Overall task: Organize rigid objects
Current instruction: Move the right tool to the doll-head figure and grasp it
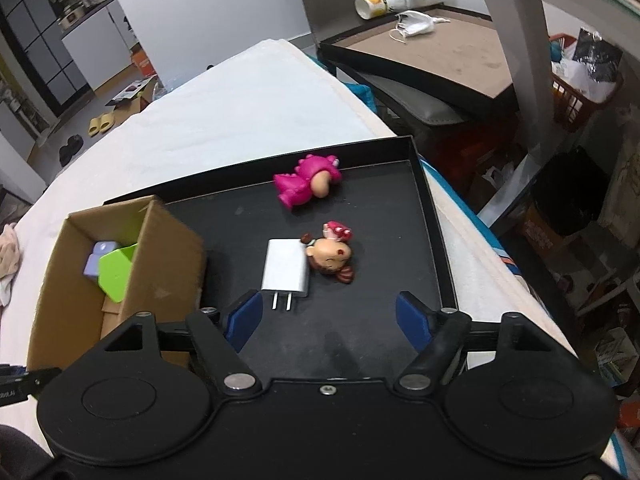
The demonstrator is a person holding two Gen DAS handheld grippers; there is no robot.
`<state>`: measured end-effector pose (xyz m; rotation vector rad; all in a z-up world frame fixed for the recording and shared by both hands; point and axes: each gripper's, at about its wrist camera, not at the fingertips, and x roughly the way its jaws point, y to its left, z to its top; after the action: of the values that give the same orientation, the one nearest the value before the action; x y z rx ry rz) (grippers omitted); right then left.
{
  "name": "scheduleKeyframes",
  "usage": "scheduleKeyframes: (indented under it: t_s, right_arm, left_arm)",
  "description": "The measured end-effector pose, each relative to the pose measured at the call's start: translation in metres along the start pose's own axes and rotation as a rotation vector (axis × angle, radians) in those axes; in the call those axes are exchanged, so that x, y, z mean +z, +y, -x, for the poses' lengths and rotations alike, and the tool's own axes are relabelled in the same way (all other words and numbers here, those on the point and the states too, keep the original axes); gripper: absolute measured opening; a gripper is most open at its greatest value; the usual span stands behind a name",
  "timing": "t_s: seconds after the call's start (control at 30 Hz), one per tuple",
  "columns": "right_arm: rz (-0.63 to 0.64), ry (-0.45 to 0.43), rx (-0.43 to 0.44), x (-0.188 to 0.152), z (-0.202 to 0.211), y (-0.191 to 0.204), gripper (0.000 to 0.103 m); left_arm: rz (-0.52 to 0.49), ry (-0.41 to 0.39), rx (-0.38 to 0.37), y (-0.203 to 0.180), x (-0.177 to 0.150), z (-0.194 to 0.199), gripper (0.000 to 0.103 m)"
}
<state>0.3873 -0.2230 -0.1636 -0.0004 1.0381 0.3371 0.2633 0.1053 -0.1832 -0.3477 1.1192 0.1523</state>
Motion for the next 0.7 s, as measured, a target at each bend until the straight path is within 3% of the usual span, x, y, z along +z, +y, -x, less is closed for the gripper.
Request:
scheduleKeyframes:
  t_s: [0.7]
  right_arm:
    - [0.025, 0.039, 0.030, 0.020, -0.052, -0.011, 0.075]
  left_arm:
    - [0.007, -0.008, 0.024, -0.003, 0.001, -0.004, 0.016]
